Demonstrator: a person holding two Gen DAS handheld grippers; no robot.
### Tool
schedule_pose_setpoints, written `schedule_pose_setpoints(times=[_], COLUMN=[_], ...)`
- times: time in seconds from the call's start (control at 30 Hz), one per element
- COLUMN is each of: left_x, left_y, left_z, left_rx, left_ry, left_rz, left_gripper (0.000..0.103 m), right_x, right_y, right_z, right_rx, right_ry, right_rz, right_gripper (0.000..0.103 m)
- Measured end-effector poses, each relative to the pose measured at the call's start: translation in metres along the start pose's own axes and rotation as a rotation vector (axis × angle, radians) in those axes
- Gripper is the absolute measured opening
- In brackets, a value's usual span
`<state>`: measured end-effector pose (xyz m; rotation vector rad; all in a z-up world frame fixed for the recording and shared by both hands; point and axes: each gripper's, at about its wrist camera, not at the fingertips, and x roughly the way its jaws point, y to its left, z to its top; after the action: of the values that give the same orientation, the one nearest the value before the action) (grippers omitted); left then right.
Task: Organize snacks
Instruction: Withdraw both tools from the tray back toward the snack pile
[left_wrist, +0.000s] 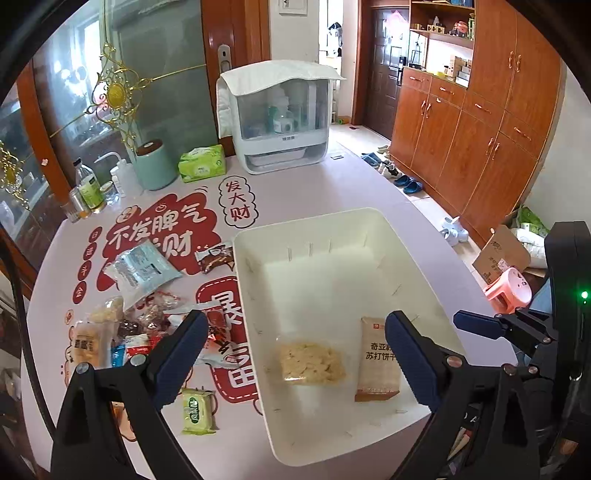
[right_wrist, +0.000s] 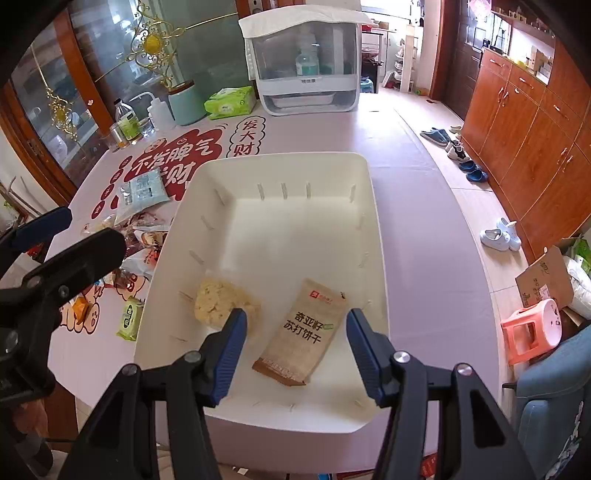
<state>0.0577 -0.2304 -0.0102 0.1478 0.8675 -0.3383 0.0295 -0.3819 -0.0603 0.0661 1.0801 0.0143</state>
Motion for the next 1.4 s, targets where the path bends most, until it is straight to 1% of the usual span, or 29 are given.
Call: schedule_pose_setpoints(times=[0.2,0.27,0.33,0.43,0.67,0.87,0.97,1.07,1.27,1.4], left_x=[-0.004,-0.005,-0.006,-0.009,-0.013,-0.018,-0.025,-0.034,-0.053,-0.067], left_y=[0.005,0.007,0.010,0.013,0.020,0.040,0.060,0.087,0.157,0.212], left_z=[-0.005,-0.006,-0.007,-0.009,-0.015,-0.024,-0.028,-0.032,-0.038,-0.043], left_rx=[-0.012,-0.021,-0.038,-0.051,-0.048,-0.064,-0.087,-0.124,-0.194,-0.239], left_ry=[0.008,0.015,0.021,0.019,0.023,0.035,0.027,0.018,0.006,-0.012], left_rz=[0.014,0.003,-0.024,-0.037,-0.007,-0.005,0.014,0.031,0.080,0.151], left_gripper=[0.097,0.098,0.099,0.099,0.099,0.099,0.099,0.099,0.099,0.099], right_x=[-0.002,-0.002,-0.003,-0.004,-0.006,-0.007,-0.007,-0.008,-0.011,-0.015], right_y=[0.006,0.006,0.007,0.010,0.018,0.033,0.047,0.062,0.105,0.140], right_z=[-0.002,-0.003,-0.003,-0.003,-0.004,-0.002,0.000,0.002,0.010,0.016], right_rx=[-0.008,-0.008,-0.008,-0.013,-0.021,-0.042,-0.053,-0.062,-0.073,-0.090], right_ry=[-0.008,-0.008,-0.007,-0.011,-0.016,-0.018,-0.020,-0.022,-0.040,-0.056], right_rz=[0.009,0.010,0.011,0.011,0.014,0.017,0.020,0.024,0.046,0.068], right_gripper=[0.057,0.057,0.057,0.057,0.057,0.057,0.057,0.057,0.057,0.057])
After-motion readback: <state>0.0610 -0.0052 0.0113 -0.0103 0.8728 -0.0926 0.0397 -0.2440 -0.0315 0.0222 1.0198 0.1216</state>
